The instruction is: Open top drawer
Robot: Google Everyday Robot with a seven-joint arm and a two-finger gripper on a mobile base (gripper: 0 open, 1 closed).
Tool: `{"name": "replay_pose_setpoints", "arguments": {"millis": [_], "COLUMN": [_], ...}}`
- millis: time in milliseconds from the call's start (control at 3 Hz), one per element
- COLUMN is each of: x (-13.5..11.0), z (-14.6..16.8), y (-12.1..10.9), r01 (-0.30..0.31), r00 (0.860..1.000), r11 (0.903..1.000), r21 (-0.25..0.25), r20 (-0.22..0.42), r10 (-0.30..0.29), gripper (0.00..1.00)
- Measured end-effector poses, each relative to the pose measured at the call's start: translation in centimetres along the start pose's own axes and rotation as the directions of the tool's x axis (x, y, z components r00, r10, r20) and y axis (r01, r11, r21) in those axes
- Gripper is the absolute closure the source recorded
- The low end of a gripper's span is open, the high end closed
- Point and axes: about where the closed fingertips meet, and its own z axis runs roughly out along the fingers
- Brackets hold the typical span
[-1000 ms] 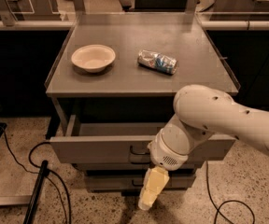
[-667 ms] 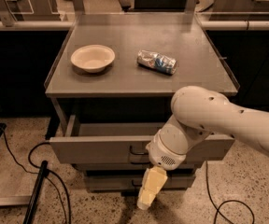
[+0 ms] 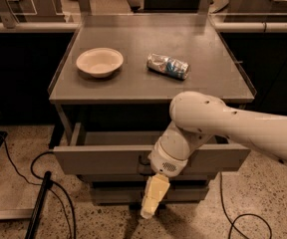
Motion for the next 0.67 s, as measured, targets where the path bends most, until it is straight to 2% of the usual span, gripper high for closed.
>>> {"name": "replay_pose_setpoints", "arguments": {"millis": [333, 667], "x": [0.1, 0.8], "z": [1.1, 1.7], "y": [-0.2, 1.0], "r01": [0.003, -0.012], "r00": [1.000, 1.000], "r11": [0.9995, 0.9978], "r21": [-0.031, -0.065], "r20": [-0.008, -0.012], "r10": [-0.004, 0.011], "gripper": [0.00, 0.00]}}
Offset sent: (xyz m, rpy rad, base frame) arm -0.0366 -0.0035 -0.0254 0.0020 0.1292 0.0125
